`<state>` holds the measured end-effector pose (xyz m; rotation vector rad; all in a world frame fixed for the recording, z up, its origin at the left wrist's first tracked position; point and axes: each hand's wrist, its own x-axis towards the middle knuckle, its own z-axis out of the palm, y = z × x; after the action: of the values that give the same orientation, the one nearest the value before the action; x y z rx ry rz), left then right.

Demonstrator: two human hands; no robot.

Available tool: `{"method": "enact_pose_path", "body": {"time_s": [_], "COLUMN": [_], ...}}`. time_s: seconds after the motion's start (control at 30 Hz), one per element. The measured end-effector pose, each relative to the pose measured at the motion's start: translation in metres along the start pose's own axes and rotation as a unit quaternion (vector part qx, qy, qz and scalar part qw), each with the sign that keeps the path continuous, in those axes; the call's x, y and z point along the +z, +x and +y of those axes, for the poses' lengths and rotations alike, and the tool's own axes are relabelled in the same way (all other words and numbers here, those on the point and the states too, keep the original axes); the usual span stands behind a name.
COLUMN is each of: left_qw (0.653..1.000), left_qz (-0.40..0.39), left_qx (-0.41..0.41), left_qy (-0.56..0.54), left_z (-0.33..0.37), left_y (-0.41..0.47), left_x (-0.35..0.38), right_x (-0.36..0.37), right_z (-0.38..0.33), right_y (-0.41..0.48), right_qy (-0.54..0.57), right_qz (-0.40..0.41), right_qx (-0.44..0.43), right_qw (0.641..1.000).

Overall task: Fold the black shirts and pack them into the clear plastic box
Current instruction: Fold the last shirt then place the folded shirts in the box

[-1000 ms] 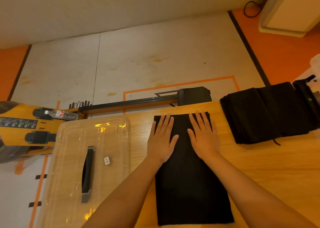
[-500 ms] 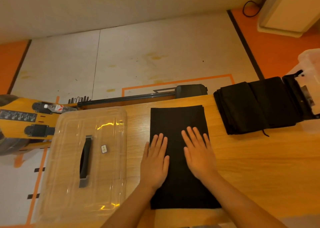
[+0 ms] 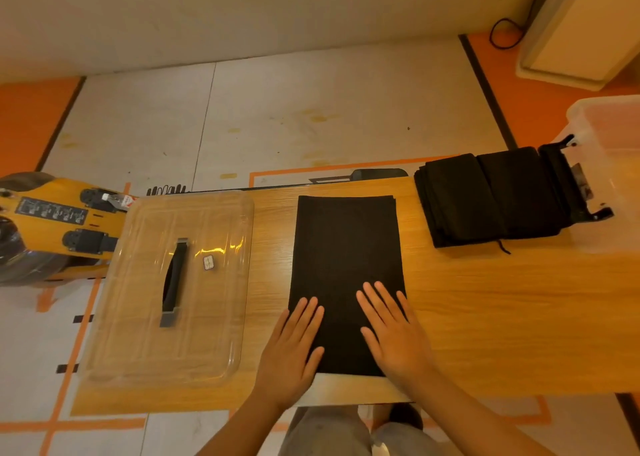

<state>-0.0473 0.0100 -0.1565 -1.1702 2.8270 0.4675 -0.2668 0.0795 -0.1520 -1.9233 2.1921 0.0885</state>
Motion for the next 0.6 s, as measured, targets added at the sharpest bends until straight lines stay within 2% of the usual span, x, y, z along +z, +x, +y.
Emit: {"method": "enact_pose_path", "body": {"time_s": [0.07, 0.27, 0.4, 0.53, 0.6], "left_qw": [1.000, 0.999, 0.998, 0.998, 0.998], "left_qz": [-0.007, -0.023, -0.032, 0.013, 0.007], "left_qx": [0.008, 0.045, 0.053, 0.057, 0.064], "left_qy": [0.008, -0.008, 0.006, 0.014, 0.029], "left_z": [0.004, 0.027, 0.035, 0.046, 0.050], "left_y": [-0.007, -0.025, -0.048, -0.062, -0.068], "left_x": [-0.003, 0.007, 0.019, 0.026, 0.026], "right_x": [-0.010, 0.000, 0.009, 0.009, 0.009], "right_z": [0.001, -0.012, 0.002, 0.009, 0.012], "right_y": [-0.002, -0.046, -0.064, -0.075, -0.083], "right_qy": [0.018, 0.045, 0.003, 0.021, 0.008], "right_qz": [-0.020, -0.076, -0.065, -0.020, -0.004], "right_qx": [0.012, -0.076, -0.142, -0.165, -0.193], "right_qw": [1.000, 0.993, 0.988, 0.986, 0.981]}}
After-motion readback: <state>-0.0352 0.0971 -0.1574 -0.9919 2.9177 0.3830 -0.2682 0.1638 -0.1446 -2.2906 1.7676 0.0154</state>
